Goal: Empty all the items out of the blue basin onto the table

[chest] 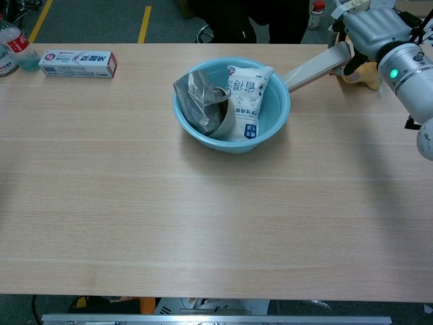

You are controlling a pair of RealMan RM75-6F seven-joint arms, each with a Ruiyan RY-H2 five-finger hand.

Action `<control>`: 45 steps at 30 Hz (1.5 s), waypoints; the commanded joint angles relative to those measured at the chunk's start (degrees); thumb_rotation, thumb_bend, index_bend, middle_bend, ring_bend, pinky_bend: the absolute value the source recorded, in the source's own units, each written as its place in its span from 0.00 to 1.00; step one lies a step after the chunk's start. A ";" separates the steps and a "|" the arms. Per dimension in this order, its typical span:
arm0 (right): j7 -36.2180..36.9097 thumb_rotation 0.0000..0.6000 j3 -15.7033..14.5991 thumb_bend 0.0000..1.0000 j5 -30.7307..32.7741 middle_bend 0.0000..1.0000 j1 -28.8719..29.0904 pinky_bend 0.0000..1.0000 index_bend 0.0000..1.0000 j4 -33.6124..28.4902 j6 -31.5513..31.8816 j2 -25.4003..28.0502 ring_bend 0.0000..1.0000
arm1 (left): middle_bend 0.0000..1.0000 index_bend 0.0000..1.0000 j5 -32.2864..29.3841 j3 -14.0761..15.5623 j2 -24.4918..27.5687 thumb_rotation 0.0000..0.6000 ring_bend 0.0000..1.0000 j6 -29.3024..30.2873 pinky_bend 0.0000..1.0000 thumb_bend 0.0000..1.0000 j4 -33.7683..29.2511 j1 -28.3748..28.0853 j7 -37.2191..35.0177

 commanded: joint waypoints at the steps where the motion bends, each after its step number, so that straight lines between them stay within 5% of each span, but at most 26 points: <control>1: 0.51 1.00 0.35 0.33 -0.91 0.63 -0.35 0.64 0.62 1.68 0.07 -1.63 0.55 | 0.29 0.29 0.04 0.01 -0.01 1.00 0.25 -0.11 0.22 0.22 -0.03 -0.08 0.01; 16: 1.01 1.00 4.46 0.33 -2.31 0.60 0.69 0.62 0.61 8.42 0.96 -9.24 0.51 | 0.29 0.29 -0.37 0.09 0.08 1.00 0.25 0.26 0.22 0.22 0.20 0.40 -0.43; 23: -2.92 1.00 5.23 0.29 0.32 0.37 0.53 0.46 0.25 5.01 -2.54 -7.34 0.28 | 0.29 0.29 -0.56 0.02 0.02 1.00 0.25 0.45 0.21 0.22 0.24 0.57 -0.38; 29: -5.93 1.00 5.43 0.27 3.08 0.31 0.17 0.43 0.13 1.92 -4.63 -5.04 0.23 | 0.29 0.29 -0.45 0.09 -0.02 1.00 0.25 0.35 0.21 0.22 0.14 0.54 -0.28; 37: -9.62 1.00 4.67 0.27 7.84 0.25 0.04 0.41 0.04 -8.67 -9.18 2.45 0.19 | 0.29 0.29 -0.35 0.06 0.30 1.00 0.25 0.56 0.21 0.22 -0.34 0.61 0.10; 45: -7.75 1.00 4.73 0.16 0.88 0.28 0.97 0.41 0.04 -25.58 -9.25 12.78 0.19 | 0.29 0.29 0.02 0.22 0.85 1.00 0.25 0.89 0.21 0.22 -1.28 0.76 0.72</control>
